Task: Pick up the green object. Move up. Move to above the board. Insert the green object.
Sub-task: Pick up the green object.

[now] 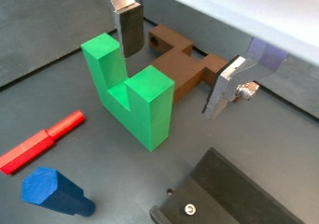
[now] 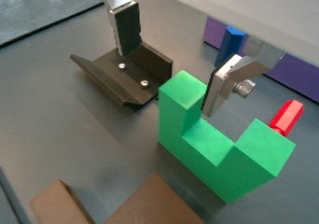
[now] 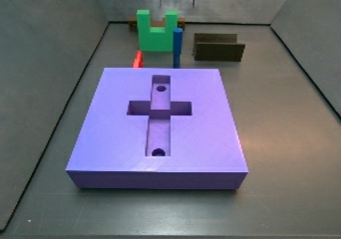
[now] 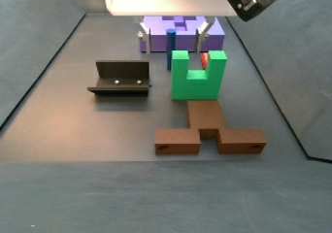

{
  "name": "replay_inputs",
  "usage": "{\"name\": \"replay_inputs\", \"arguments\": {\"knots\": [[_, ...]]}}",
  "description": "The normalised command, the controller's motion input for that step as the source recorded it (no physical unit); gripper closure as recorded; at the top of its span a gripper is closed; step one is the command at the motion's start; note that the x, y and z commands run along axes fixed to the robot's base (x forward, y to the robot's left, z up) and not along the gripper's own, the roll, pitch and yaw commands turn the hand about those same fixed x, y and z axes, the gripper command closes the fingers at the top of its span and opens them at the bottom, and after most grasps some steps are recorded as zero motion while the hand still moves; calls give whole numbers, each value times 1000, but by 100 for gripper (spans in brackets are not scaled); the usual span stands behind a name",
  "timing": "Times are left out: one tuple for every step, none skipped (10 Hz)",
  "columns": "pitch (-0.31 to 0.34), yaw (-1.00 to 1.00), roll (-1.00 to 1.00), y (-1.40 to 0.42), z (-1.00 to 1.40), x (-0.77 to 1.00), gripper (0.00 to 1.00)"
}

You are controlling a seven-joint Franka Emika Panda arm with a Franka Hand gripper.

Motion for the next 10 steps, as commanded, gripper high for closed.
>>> {"name": "replay_inputs", "arguments": {"knots": [[-124, 0, -73, -140, -186, 0, 0], [-131, 0, -69, -97, -249, 0, 0], [-124, 0, -59, -83, -251, 0, 0], [-116, 14, -56, -3, -297, 0, 0], [-117, 3, -51, 0, -306, -20, 0], [-57, 6, -21, 0, -251, -11, 0], [-14, 0, 0, 0, -200, 0, 0], [-13, 0, 0, 0, -186, -37, 0], [-19, 0, 0, -9, -177, 0, 0], [0, 0, 0, 0, -86, 0, 0]]}}
